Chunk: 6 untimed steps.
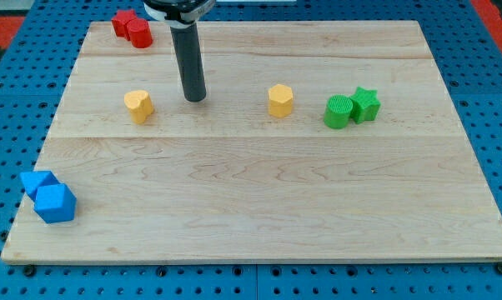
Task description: Move the yellow hexagon towards the yellow heart
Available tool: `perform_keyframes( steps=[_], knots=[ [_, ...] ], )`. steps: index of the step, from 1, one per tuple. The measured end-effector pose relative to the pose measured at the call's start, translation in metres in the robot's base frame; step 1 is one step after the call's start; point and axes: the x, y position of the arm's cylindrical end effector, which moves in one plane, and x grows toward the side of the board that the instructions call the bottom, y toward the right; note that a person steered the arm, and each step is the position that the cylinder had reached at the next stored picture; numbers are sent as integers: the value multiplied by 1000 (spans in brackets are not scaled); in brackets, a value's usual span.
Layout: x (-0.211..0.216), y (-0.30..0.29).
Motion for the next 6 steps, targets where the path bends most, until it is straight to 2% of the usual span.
perform_keyframes(
  steps=[2, 3, 4, 5, 6],
  knots=[
    [6, -88],
    [-1, -38],
    [-34, 48],
    [-43, 166],
    [-26, 222]
  ],
)
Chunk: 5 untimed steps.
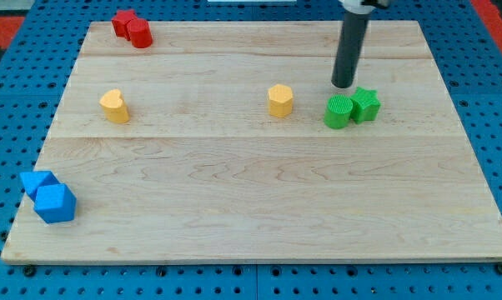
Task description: Move the yellow hexagon towards the yellow heart
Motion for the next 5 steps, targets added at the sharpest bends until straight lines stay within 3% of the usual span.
perform_keyframes(
  steps=[2, 3, 4, 5],
  knots=[
    [23, -187],
    [33, -177],
    [38, -126],
    [61, -169]
  ],
)
